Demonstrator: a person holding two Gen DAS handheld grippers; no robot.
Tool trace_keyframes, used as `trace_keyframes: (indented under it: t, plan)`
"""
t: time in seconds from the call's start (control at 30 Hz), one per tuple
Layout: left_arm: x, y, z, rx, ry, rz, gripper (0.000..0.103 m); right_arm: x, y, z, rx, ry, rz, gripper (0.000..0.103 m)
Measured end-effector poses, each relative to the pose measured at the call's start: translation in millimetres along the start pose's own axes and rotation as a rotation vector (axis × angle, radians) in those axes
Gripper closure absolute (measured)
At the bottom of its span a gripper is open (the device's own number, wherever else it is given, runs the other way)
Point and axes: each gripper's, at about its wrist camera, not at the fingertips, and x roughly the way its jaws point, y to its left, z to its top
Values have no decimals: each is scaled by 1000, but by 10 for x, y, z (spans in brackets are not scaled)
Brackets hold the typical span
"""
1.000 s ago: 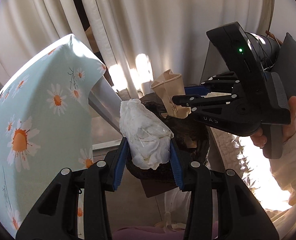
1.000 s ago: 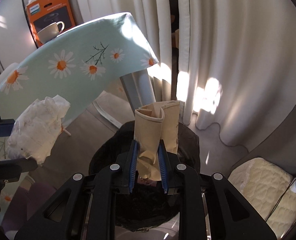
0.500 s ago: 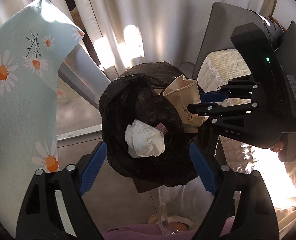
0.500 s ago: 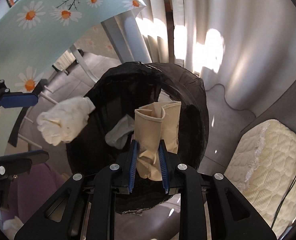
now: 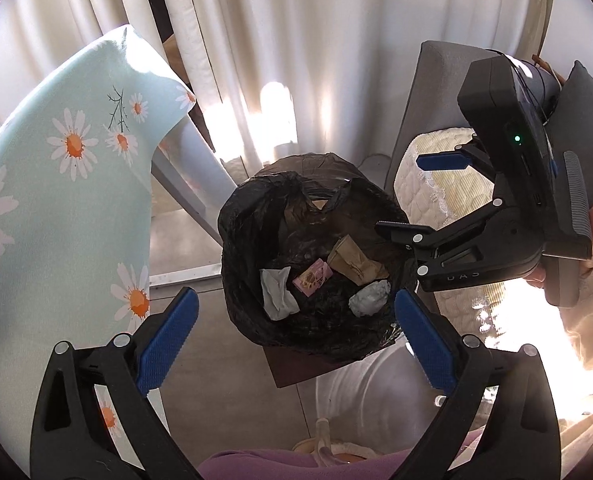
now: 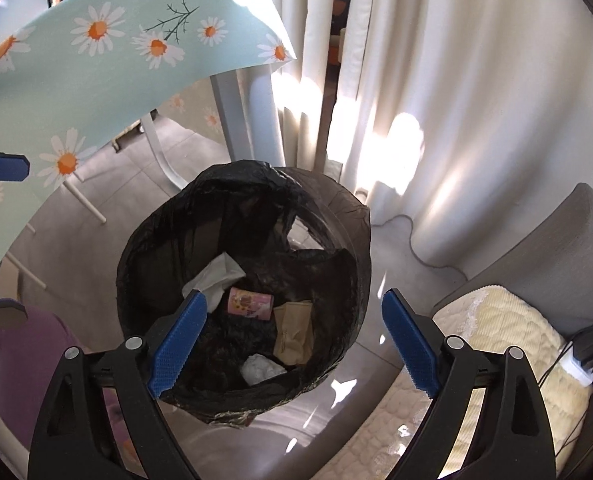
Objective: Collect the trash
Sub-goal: 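Move both grippers back over the table toward the remaining trash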
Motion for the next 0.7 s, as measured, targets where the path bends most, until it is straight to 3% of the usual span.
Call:
trace_keyframes:
  t: [0.3,0.53,0.7]
  plan:
    - [-589,-111,-78,2,-123,30,7,-354,16,-38,46,-45,7,17]
    - [-994,-74,-189,-14,-189,99,6,-676,201,41,-47,-94,-5,17]
    - [-1371,15,-317,-52,-259,139,6,-967,393,217,-77,-139,61,17]
